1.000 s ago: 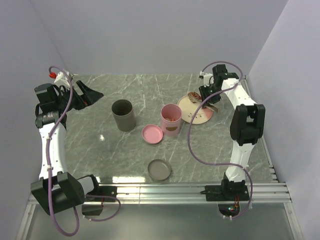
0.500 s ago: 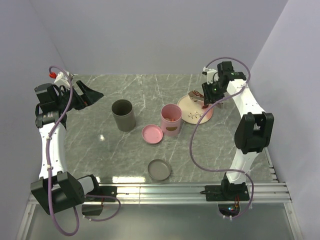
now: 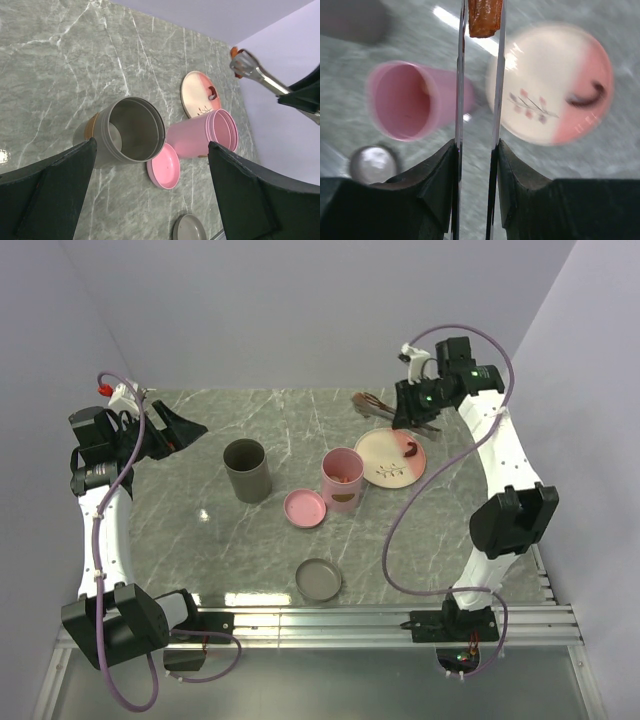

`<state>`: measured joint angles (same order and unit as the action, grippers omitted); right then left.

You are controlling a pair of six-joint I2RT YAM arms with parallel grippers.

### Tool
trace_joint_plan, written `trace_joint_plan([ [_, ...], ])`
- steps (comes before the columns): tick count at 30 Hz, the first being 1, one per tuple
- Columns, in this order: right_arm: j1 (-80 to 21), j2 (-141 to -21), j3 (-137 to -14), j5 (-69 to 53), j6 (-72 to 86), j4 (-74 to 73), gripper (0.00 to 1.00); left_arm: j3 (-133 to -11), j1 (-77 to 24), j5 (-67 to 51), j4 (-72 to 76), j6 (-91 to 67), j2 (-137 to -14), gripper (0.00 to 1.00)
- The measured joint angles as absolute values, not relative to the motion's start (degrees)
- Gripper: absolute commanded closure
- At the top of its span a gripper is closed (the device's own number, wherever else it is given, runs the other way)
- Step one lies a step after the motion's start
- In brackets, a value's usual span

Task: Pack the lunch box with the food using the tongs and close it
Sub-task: Pick up the fake food from the plate, then place the fake food in the packing box.

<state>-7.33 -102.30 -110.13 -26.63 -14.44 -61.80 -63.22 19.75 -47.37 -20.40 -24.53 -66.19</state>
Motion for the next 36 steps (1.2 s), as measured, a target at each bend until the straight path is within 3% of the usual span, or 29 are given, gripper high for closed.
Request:
trace_joint_plan([
  [14,-30.76,-102.39,-124.2,-34.74,-5.48,-59.18,0.62,-63.22,19.75,-47.27,-20.36,-24.82,-66.22,0.01],
  [36,-41.56,-112.97,-120.27,-29.02,-3.86,-53.41,0.58,-63.0,20.82,-47.05,-19.44,-26.2,-66.28,0.01],
])
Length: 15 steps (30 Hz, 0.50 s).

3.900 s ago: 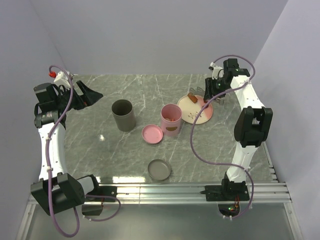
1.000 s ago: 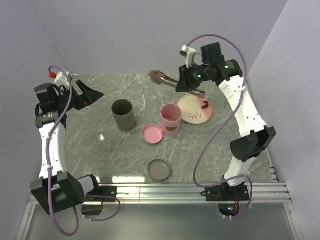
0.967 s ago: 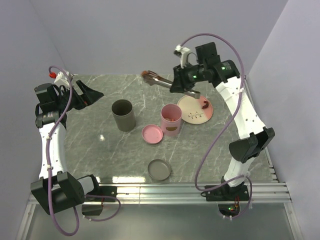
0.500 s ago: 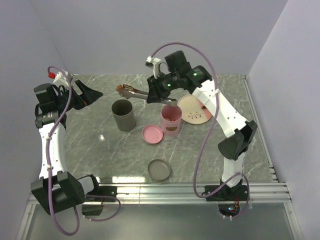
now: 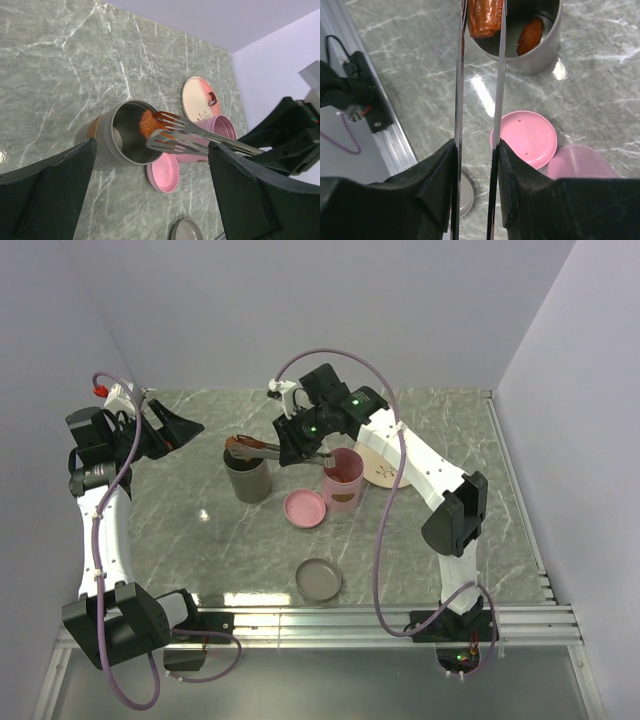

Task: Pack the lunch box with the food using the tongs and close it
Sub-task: Place the fake food in the packing box.

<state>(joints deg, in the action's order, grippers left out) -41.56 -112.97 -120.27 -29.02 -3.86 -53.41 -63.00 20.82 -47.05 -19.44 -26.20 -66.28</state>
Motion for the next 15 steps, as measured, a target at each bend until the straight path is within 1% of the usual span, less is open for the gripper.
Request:
trace_joint_plan([
  [2,-41.87,-113.84,-120.27,-28.01,-3.88,-53.15,0.57,-63.0,20.82,-47.03,-19.44,-26.2,-66.28,0.01],
  [6,-42.02,-115.09,-120.27,-26.15,-3.88,-53.17,0.5,-63.0,20.91,-47.03,-19.44,-26.17,-66.28,0.01],
  [9,-42.02,-115.24,-120.29,-25.74,-3.88,-53.12,0.46,-63.0,20.93,-46.92,-19.44,-26.15,-66.28,0.01],
  [15,-42.02,-115.24,-120.33,-25.41,-3.88,-53.12,0.46,-63.0,21.02,-46.78,-19.44,-26.15,-66.3,0.01],
])
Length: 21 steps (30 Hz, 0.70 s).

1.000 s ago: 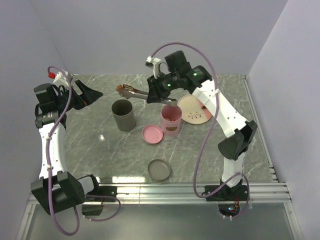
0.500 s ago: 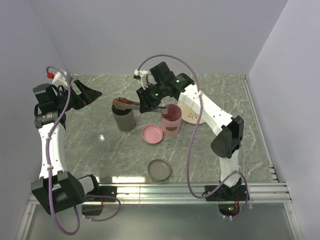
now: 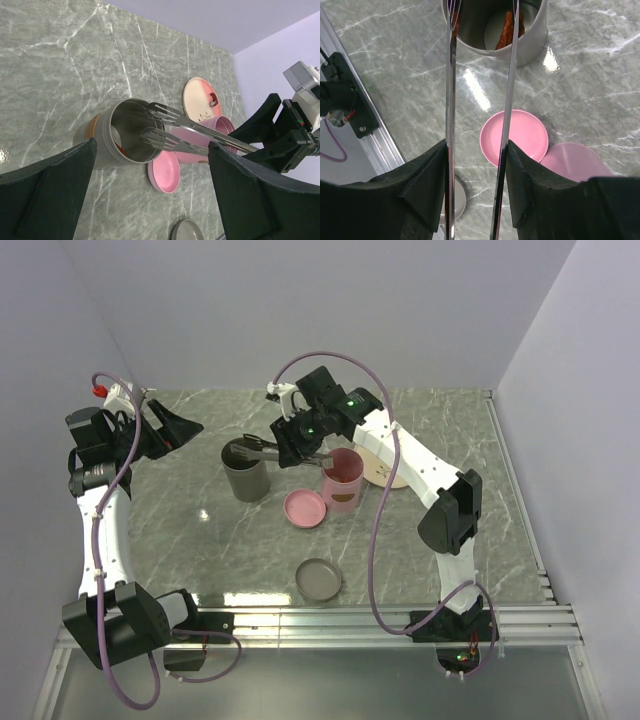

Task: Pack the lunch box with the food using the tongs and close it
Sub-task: Place the fake food in the packing box, then pick up the fake food from the plate.

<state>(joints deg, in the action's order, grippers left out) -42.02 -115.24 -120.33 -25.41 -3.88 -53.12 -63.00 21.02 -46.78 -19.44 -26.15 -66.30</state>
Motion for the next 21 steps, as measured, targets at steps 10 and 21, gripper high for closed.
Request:
trace_joint_plan([
  [10,-36.51,-107.83,-118.48,-24.62,-3.68,-52.77,0.46,-63.02,21.08,-46.72,-19.55,-26.0,-66.39,0.01],
  [21,-8.64,-86.0,-100.57,-24.49,-2.72,-51.51,0.48,-63.0,21.1,-46.85,-19.07,-26.24,-66.37,0.01],
])
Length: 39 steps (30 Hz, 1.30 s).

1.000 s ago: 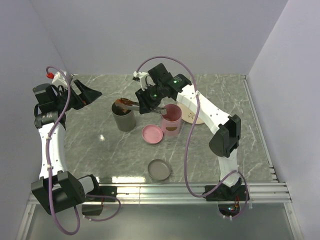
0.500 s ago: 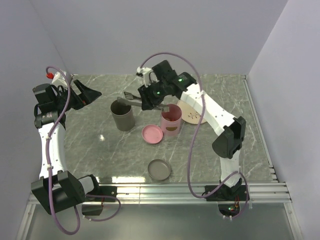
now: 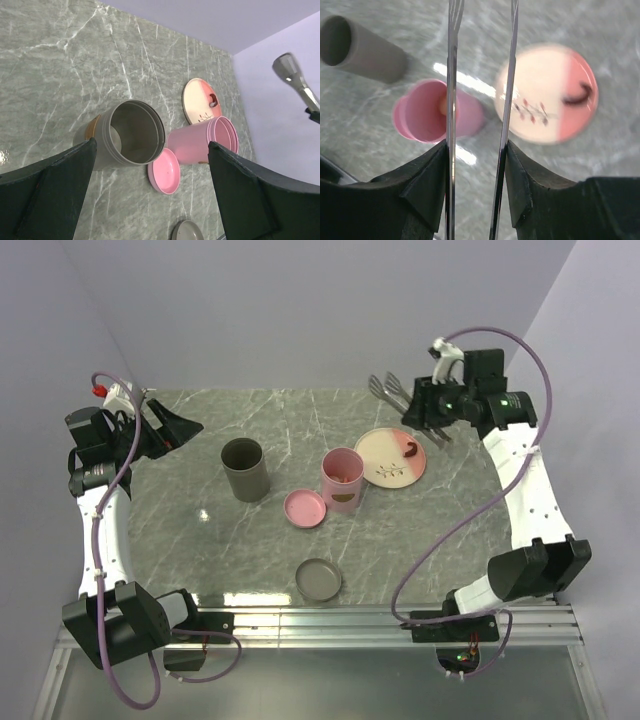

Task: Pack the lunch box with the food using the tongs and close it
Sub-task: Pick up the fake food from the plate.

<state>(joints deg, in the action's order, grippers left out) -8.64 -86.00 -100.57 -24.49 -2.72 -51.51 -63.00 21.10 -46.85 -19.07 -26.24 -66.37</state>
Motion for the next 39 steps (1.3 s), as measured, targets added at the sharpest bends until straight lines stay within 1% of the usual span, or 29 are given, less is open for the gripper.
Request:
trace_joint_plan([
  [7,5.02,-85.32,-88.05,-24.6,-3.46,-52.01,0.48,-63.0,21.1,-47.22,-19.05,-26.22,-66.37,0.01],
  [10,7.29,-85.06,-81.84,-23.29,-3.42,-51.2,0.48,-63.0,21.15,-47.48,-18.83,-26.44,-66.37,0.0],
  [14,7.05,-85.06,-76.64,-21.56,-2.92,-50.85,0.47,-62.67,21.3,-48.14,-17.78,-26.7,-66.37,0.01],
  [22,6.9,-86.87,-76.09,-18.39,-2.15,-47.86,0.47,-62.57,21.37,-48.47,-17.72,-26.76,-66.63,0.01],
  [29,6.9,-92.84,-77.19,-18.59,-1.39,-47.18,0.47,-61.93,21.43,-48.45,-17.02,-26.76,-66.63,0.01],
  [39,6.9,-97.49,-80.77,-20.38,-0.67,-46.54,0.48,-61.91,21.63,-48.45,-16.97,-26.81,-66.63,0.01],
])
